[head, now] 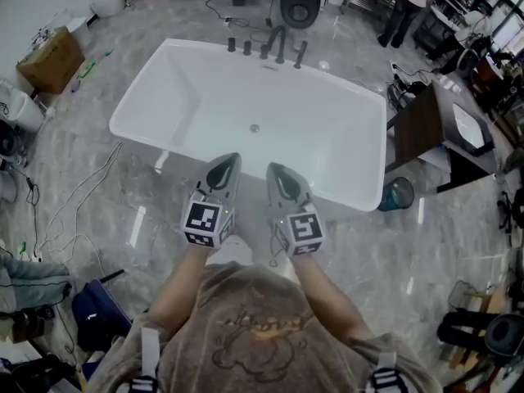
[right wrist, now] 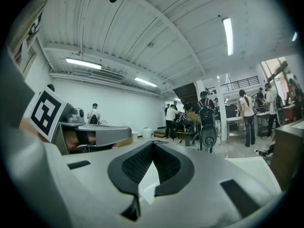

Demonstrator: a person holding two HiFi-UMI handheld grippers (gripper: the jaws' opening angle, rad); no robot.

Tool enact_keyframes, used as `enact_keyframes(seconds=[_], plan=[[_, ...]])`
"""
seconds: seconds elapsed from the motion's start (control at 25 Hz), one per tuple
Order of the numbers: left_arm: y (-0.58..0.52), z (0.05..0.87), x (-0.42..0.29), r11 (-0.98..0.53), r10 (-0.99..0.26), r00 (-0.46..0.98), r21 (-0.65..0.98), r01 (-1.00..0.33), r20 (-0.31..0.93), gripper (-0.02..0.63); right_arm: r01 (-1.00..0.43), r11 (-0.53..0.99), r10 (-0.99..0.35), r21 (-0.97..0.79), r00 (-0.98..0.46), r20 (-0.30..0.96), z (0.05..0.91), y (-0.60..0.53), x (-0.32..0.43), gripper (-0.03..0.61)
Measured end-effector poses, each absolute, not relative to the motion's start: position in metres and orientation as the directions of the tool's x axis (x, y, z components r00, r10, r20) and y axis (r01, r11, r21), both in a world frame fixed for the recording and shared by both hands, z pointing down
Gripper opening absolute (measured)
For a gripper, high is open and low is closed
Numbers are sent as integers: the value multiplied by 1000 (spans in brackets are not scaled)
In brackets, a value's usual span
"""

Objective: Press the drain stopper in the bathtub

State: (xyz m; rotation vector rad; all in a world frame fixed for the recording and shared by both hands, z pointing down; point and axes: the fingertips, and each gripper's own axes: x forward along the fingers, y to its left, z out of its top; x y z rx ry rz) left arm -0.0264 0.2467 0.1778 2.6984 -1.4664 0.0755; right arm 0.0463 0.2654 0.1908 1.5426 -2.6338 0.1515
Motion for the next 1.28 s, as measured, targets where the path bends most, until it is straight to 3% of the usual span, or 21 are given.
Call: enact_keyframes(seconds=[0.8, 1.28], plan=[[82, 189, -35, -666, -740, 667, 43, -744, 85, 5, -925, 370, -923, -89, -377, 72, 202, 104, 45, -2], [17, 189, -7, -650, -756, 652, 45, -758, 64, 5, -911, 408, -909, -63, -412, 63, 201, 40, 66, -2]])
